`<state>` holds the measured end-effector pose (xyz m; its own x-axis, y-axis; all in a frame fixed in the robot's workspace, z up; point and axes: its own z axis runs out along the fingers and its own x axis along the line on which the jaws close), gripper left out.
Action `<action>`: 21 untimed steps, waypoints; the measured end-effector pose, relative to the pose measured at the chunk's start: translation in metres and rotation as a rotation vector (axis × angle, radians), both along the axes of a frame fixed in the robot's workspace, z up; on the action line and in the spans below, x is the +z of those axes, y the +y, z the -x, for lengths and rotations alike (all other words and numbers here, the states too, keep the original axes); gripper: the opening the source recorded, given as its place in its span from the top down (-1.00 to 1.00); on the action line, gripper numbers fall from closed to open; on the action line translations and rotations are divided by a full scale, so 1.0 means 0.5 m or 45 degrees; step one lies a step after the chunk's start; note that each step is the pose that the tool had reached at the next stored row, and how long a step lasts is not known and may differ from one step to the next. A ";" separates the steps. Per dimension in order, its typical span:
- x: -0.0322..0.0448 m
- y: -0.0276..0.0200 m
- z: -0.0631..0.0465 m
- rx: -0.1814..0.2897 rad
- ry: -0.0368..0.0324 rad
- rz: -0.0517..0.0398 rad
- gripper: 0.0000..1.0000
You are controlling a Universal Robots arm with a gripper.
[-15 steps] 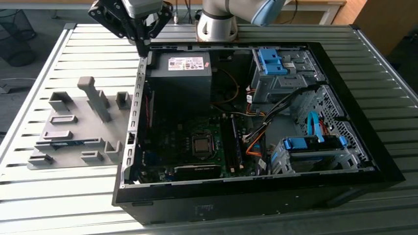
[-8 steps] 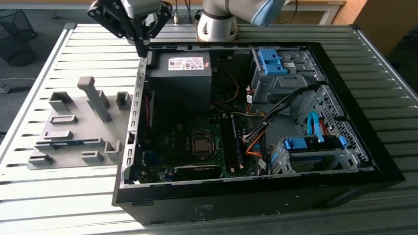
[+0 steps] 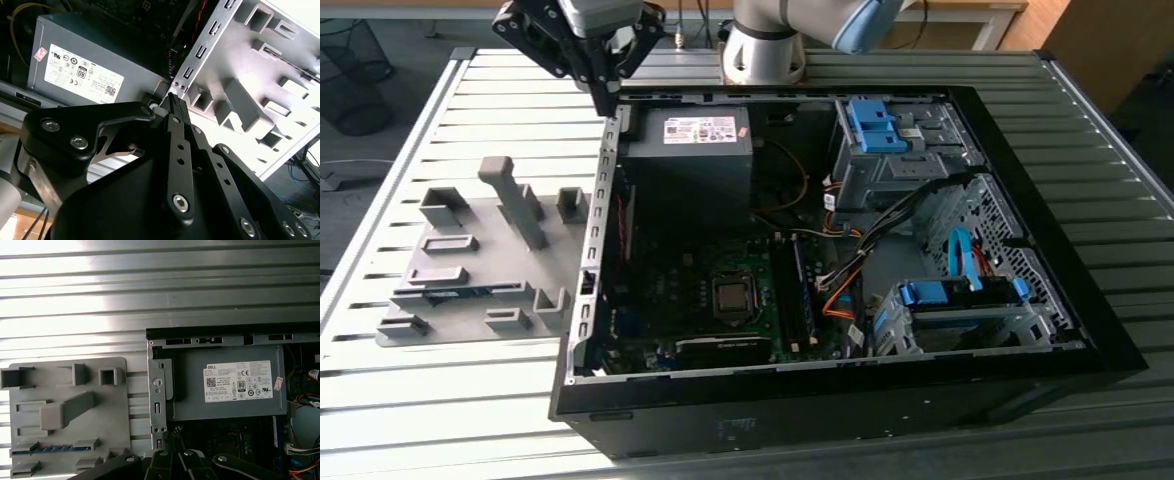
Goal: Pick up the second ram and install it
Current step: 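Reach for the second ram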
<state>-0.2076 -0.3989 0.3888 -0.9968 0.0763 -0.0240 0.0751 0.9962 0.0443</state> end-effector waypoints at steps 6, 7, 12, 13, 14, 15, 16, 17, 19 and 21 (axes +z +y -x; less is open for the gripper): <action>0.000 0.0000 0.009 0.000 -0.0001 0.000 0.79; 0.000 0.0000 0.010 0.000 0.0000 0.000 0.79; 0.000 0.0000 0.017 0.000 0.0000 0.000 0.79; 0.000 0.0000 0.019 0.000 0.0000 0.000 0.79; 0.000 0.0000 0.020 0.000 0.0000 0.000 0.79; 0.000 0.0000 0.022 0.000 0.0000 0.000 0.79; 0.000 0.0000 0.023 0.000 -0.0001 0.000 0.79; 0.000 0.0000 0.025 0.000 0.0000 0.000 0.79; 0.000 0.0000 0.027 0.000 -0.0001 0.000 0.79; 0.000 0.0000 0.030 0.000 -0.0001 0.000 0.79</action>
<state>-0.2226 -0.3989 0.3887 -0.9968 0.0762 -0.0241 0.0751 0.9962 0.0444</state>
